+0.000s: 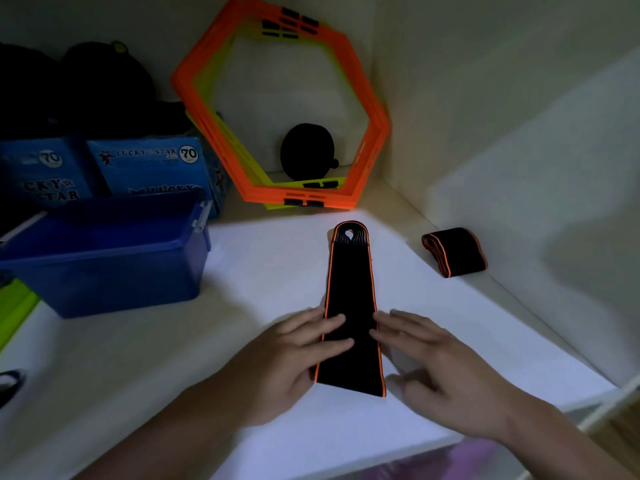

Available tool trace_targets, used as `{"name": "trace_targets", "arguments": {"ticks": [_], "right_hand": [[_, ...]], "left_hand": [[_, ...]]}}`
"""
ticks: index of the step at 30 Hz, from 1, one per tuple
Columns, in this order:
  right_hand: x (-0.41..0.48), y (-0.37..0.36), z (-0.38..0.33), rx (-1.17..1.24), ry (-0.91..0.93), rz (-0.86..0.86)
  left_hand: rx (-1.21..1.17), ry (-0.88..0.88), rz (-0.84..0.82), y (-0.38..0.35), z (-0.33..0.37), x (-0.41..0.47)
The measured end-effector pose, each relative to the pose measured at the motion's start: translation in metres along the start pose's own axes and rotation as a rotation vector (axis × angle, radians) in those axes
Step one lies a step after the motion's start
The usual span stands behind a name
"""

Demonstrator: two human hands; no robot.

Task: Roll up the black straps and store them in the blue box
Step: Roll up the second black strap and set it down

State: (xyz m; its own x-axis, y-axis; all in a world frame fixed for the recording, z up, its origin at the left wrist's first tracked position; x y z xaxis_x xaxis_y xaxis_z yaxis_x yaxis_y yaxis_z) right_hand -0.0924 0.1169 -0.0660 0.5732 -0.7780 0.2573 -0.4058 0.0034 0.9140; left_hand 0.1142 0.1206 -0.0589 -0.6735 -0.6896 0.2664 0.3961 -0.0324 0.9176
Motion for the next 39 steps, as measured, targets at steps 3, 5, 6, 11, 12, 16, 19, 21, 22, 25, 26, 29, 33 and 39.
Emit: {"name": "trace_targets", "arguments": {"ticks": [3,5,6,11,12,16,19,21,22,25,26,29,33,39], "right_hand": [[0.001,-0.006,0.000,-0.073,0.009,-0.077],[0.000,-0.005,-0.002,-0.072,0.002,-0.110],[0.000,-0.004,-0.003,-0.071,0.002,-0.114],[0.000,0.000,-0.005,-0.055,-0.004,-0.059],[0.001,0.001,-0.005,-0.036,-0.004,-0.053],[0.010,0.011,-0.010,0.081,-0.067,0.050],[0.018,0.012,-0.012,0.204,-0.174,0.083],[0.019,0.013,-0.007,0.281,-0.274,0.109],[0.018,0.013,-0.005,0.307,-0.302,0.130],[0.017,0.012,-0.004,0.310,-0.328,0.169],[0.017,0.012,-0.004,0.308,-0.333,0.179],[0.017,0.010,0.001,0.321,-0.368,0.198],[0.019,0.008,0.006,0.329,-0.381,0.188],[0.026,0.006,0.012,0.356,-0.410,0.161]], "left_hand": [[-0.071,0.014,-0.014,-0.003,-0.004,0.002],[-0.071,0.016,0.009,-0.001,-0.001,0.002],[-0.060,0.020,0.015,-0.001,0.001,0.002],[-0.112,0.076,0.096,0.001,-0.002,0.003],[-0.144,0.105,0.127,0.004,-0.003,0.004],[-0.272,0.250,0.172,0.006,-0.009,0.007],[-0.416,0.324,0.189,0.002,-0.016,0.009],[-0.493,0.357,0.221,0.001,-0.016,0.010],[-0.526,0.363,0.229,0.001,-0.014,0.010],[-0.601,0.404,0.245,0.002,-0.015,0.010],[-0.670,0.429,0.248,0.002,-0.017,0.009],[-0.871,0.448,0.208,0.001,-0.016,0.007],[-0.563,0.418,0.269,0.004,-0.012,0.005],[-0.308,0.327,0.226,0.000,-0.016,0.015]]}}
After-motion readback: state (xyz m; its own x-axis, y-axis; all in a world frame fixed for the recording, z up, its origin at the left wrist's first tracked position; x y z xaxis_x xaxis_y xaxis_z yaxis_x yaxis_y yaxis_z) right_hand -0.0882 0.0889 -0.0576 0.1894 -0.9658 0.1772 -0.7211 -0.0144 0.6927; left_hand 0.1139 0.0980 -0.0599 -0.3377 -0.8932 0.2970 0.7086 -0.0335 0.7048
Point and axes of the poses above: each hand's wrist, its own x-axis towards the middle knuckle, its own y-axis out of the back of the hand, z = x × y, the point moved 7 cm from there along x, towards the middle knuckle, and after that the axes turned 4 degrees about -x, right-handed, at the moved point
